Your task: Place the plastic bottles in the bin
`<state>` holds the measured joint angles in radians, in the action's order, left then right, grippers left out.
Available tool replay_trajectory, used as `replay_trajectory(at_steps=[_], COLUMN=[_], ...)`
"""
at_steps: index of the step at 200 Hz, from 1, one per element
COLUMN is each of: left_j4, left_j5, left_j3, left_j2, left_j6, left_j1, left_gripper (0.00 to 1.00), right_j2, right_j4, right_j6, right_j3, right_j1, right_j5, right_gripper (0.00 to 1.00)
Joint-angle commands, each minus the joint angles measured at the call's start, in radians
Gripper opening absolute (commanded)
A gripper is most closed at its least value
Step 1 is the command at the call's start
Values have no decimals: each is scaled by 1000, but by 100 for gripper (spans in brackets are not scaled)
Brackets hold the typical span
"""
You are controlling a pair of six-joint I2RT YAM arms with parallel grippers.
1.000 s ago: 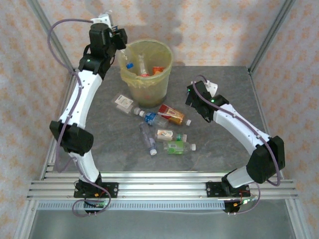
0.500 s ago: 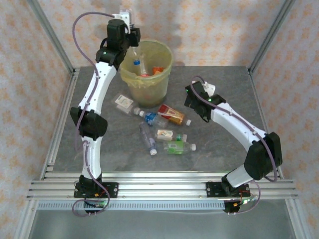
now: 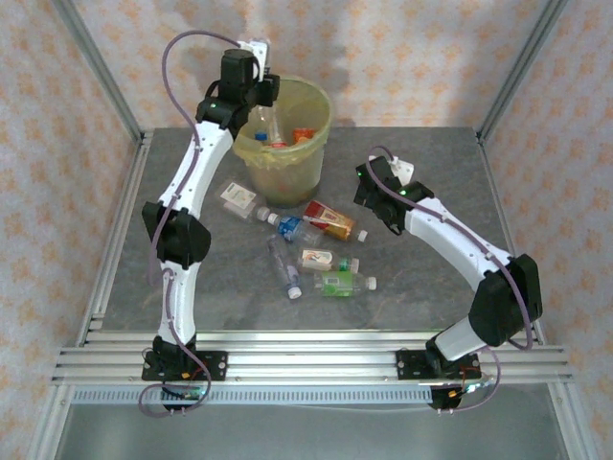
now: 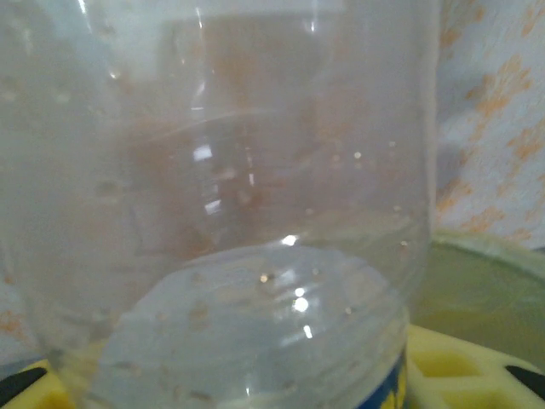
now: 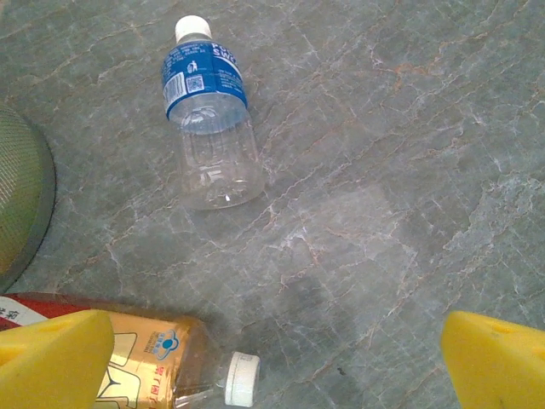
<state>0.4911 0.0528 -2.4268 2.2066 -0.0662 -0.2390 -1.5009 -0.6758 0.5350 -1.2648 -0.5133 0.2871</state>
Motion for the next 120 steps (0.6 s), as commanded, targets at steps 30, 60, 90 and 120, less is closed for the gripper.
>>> replay_trajectory(at_steps=[30, 60, 90, 120], left_j4=[29, 33, 40, 44], left_j5=[-56, -57, -58, -54], left_j3=[40, 40, 40, 46], left_j2=[-43, -49, -70, -105], left_j6=[-71, -75, -89, -95], left_j1=[-30, -31, -31, -36], left_gripper=[70, 79, 93, 100], right_j2=[14, 33, 49, 64], right_j4=[7, 12, 8, 2], right_j6=[-27, -27, -30, -40], right_j3=[-19, -11, -7, -11], right_j1=[13, 13, 13, 16], right_j5=[21, 30, 40, 62], right_gripper=[99, 99, 99, 99])
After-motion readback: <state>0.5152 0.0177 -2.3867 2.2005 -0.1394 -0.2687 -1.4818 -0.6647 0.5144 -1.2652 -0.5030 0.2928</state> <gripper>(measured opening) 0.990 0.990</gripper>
